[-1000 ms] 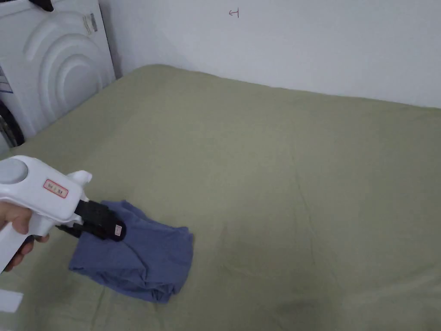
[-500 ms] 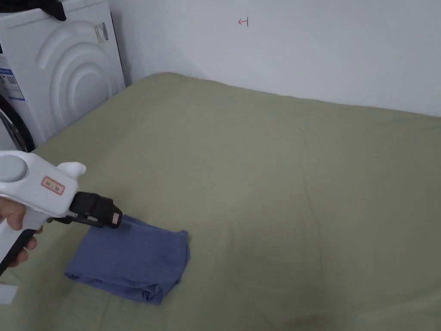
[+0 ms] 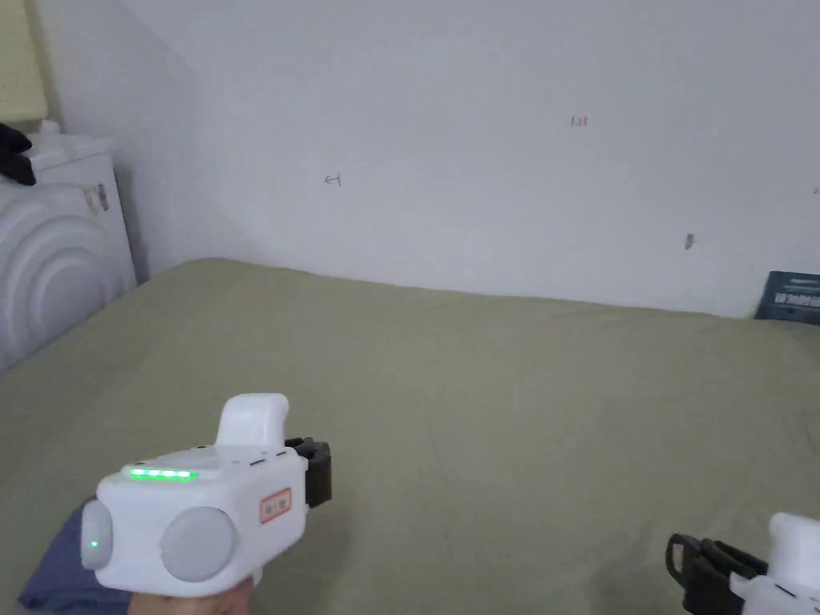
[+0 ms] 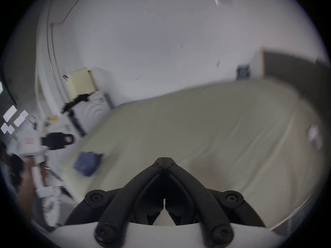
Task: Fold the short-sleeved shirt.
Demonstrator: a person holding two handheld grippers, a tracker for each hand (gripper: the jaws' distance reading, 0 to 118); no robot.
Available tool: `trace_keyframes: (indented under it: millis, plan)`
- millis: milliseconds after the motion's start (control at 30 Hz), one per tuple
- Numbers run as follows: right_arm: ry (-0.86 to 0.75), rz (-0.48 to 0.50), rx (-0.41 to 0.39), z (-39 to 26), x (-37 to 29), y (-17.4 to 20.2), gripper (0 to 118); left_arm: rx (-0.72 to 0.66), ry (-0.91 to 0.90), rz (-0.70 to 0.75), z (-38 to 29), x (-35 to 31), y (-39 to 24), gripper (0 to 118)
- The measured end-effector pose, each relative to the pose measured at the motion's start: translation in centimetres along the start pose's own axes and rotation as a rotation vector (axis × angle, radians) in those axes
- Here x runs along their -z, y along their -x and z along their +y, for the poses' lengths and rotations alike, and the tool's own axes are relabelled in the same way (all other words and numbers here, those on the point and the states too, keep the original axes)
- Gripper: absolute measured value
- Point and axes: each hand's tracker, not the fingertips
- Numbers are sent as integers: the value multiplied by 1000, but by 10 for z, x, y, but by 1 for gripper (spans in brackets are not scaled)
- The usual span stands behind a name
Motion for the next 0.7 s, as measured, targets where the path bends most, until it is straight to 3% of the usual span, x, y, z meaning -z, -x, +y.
trace_keyframes:
  millis: [100, 200, 400, 700]
  plan:
    - [-165, -133, -97, 14, -25, 8, 2, 83, -105, 36, 2, -16, -61, 0]
    - [-281, -187, -165, 26, -47, 14, 2, 123, -182, 65, 4, -29, -94, 0]
    - [-346, -173, -158, 35, -72, 12, 2, 258, -250, 70, 9, -54, -122, 0]
    - [-333, -181, -166, 36, -79, 11, 2, 247, -255, 68, 14, -65, -118, 0]
